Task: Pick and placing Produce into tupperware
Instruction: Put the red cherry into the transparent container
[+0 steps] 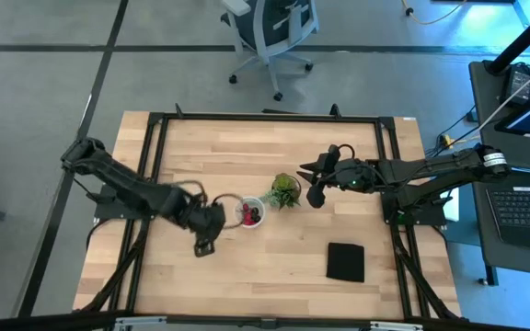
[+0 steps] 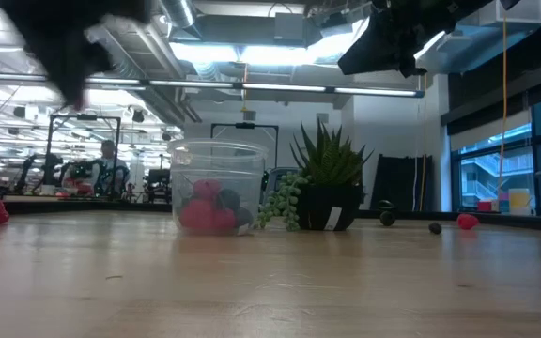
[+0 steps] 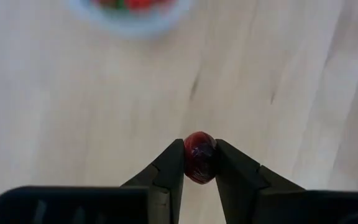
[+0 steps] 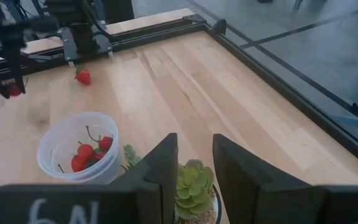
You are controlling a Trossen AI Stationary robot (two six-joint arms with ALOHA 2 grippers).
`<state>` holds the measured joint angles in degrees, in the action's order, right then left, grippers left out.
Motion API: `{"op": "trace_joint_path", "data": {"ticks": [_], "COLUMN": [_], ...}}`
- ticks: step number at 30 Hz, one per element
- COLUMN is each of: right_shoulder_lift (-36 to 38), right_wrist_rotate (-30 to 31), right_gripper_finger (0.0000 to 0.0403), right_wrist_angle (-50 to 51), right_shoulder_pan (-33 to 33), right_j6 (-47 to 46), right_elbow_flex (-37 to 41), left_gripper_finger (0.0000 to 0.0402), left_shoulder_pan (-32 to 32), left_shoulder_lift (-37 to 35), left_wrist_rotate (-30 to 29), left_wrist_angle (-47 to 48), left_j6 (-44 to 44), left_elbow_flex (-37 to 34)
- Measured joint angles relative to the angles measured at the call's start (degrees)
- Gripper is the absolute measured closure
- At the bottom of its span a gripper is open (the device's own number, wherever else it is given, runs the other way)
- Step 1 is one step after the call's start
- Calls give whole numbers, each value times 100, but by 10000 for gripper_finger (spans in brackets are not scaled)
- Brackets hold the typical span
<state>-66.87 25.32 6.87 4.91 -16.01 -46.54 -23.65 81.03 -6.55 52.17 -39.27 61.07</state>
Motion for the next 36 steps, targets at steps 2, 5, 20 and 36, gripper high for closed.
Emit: {"op": "trace_joint_path", "data": {"ticks": [2,5,20,36], "right_shoulder_lift": [0,0,-2,-2], "right_wrist_rotate": [0,-35,-315,-313], "right_gripper_finger": [299,299,299,299], "right_wrist_angle": [2,3,51,148], "right_shoulder_pan": [-2,-2,-2,-2], "right_j6": [0,-26,-2,2], "right_elbow_flex": [0,0,-2,-4], "left_gripper_finger": [327,329,329,328], "left_shoulder_pan": [320,805,1869,1865], "left_shoulder_lift": [0,11,1173,2092], "left_wrist_rotate": [-34,-39,22,167], "left_wrist_angle": [49,16,-686,-1004], "left_j6": [433,909,2339,2348], "left_elbow_flex": [345,797,1076,1079]}}
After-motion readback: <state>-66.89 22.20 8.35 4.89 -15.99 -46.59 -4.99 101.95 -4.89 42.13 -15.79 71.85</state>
